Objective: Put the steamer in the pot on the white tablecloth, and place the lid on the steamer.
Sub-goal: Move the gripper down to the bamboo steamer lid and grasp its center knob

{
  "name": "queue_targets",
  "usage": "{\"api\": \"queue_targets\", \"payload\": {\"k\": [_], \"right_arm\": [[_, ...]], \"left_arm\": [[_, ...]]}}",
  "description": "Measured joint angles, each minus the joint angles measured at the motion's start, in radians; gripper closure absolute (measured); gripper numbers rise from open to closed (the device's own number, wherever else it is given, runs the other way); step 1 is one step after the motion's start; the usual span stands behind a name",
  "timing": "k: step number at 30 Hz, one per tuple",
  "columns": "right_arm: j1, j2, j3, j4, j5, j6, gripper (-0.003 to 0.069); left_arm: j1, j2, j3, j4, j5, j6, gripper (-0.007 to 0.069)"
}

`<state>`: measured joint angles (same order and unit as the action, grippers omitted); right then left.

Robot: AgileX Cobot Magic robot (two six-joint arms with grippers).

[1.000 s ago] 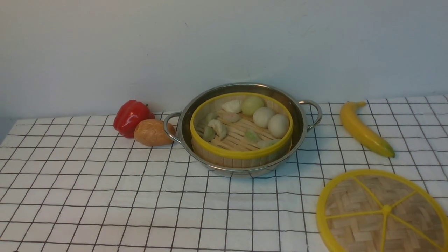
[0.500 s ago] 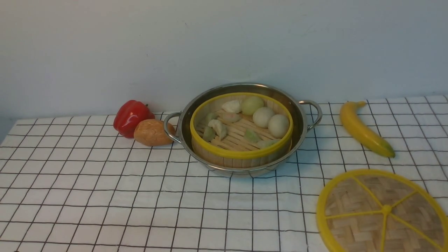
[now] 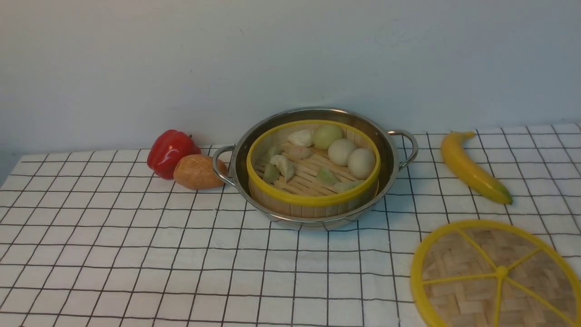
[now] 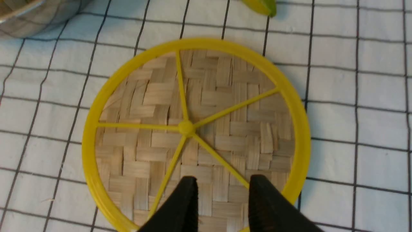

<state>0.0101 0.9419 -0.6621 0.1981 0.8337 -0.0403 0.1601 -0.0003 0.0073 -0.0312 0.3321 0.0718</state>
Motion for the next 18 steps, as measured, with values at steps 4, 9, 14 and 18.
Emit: {"api": "queue_targets", "payload": {"k": [4,9,14,18], "right_arm": [[0.03,0.106,-0.1,0.052,0.107,-0.1,0.0415],[0.177,0.252,-0.243,0.046,0.185,-0.229,0.0415],[0.313,0.415,-0.355,-0.118,0.215,-0.194,0.0415],[0.348,0.536,-0.417,-0.214,0.241,-0.094,0.0415]], "left_arm": [[0.0,0.0,0.0,0.0,0.0,0.0,0.0382],[0.0,0.0,0.0,0.0,0.0,0.0,0.0382],[0.0,0.0,0.0,0.0,0.0,0.0,0.0382],[0.0,0.0,0.0,0.0,0.0,0.0,0.0382]]}}
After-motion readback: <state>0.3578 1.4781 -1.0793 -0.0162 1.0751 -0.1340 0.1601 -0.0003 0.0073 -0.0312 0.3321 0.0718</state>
